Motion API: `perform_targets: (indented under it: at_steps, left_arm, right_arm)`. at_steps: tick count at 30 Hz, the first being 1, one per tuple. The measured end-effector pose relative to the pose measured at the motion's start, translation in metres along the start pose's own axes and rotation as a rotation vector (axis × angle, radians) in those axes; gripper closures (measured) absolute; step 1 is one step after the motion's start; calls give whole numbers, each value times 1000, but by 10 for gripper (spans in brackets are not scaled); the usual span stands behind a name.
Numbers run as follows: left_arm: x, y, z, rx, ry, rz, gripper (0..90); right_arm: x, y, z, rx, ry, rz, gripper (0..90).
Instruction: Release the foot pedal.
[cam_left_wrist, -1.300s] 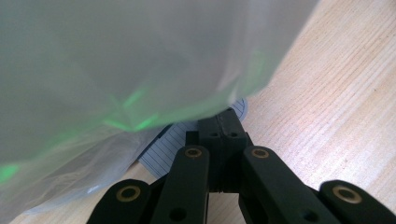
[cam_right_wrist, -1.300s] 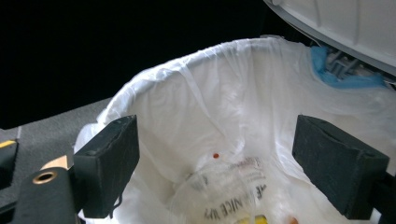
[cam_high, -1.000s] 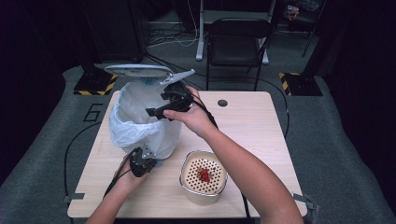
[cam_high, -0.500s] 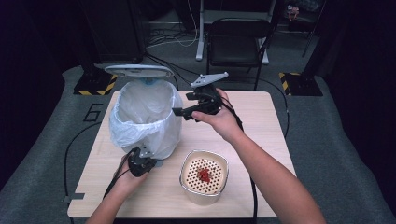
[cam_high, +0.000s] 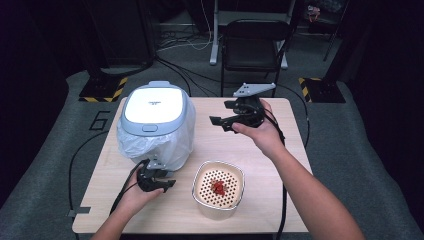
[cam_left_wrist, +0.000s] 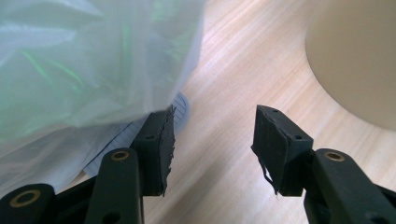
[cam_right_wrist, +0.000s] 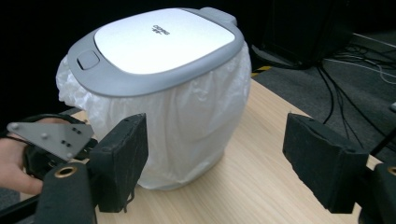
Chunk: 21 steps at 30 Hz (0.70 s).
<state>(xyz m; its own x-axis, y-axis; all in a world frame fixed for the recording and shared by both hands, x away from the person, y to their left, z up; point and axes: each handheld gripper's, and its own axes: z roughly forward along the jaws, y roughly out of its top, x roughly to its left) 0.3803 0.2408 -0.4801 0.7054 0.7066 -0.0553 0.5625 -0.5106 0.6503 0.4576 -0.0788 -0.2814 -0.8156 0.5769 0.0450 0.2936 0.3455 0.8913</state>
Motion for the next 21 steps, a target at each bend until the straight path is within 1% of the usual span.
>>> perform_targets:
  at_steps: [1, 3, 4, 5, 6, 7, 8, 10, 11, 12, 13, 14, 16, 17, 18, 19, 21]
  left_arm:
    - [0, 0, -3, 0, -10, 5, 480]
    - [-1, 0, -9, -21, -19, -13, 464]
    - [-1, 0, -12, -25, -24, -15, 457]
    - [-2, -1, -14, -37, -23, -14, 451]
    - [-3, -2, -19, -53, -17, -20, 443]
    - [-3, -2, -19, -53, -17, -20, 440]
    - [-2, -2, -22, -48, -24, -20, 440]
    - [-1, -4, -28, -58, -16, -24, 436]
    - [0, -6, -31, -66, -10, -34, 433]
    - [1, -7, -33, -70, -6, -41, 428]
    - [2, -8, -37, -64, -12, -42, 428]
    - [3, -9, -39, -76, -8, -48, 428]
    - [5, -12, -44, -71, -4, -51, 426]
    - [7, -13, -46, -78, 2, -37, 426]
    - [10, -13, -49, -67, 10, -4, 426]
    - [10, -15, -50, -79, 12, -26, 426]
    - [13, -17, -53, -84, 11, -27, 427]
  right_arm:
    - [-1, -2, -4, -2, -4, -4, 222]
    - [-4, -7, -11, -5, -13, -1, 227]
    - [-5, -10, -14, -4, -22, -1, 227]
    - [-5, -12, -18, -2, -31, -2, 229]
    - [-6, -18, -24, 9, -52, -6, 232]
    - [-6, -18, -24, 9, -52, -6, 232]
    - [-7, -22, -28, 12, -62, -9, 233]
    - [-8, -28, -33, 22, -80, -23, 234]
    - [-9, -32, -36, 26, -91, -28, 235]
    - [-11, -38, -42, 32, -103, -25, 237]
    - [-11, -38, -42, 32, -103, -25, 237]
    - [-12, -41, -45, 32, -107, -19, 239]
    - [-14, -47, -52, 34, -125, -6, 241]
    - [-16, -52, -58, 38, -140, -11, 243]
    - [-16, -55, -61, 37, -144, -8, 244]
    - [-16, -55, -61, 37, -144, -8, 244]
    - [-18, -61, -67, 42, -164, -3, 245]
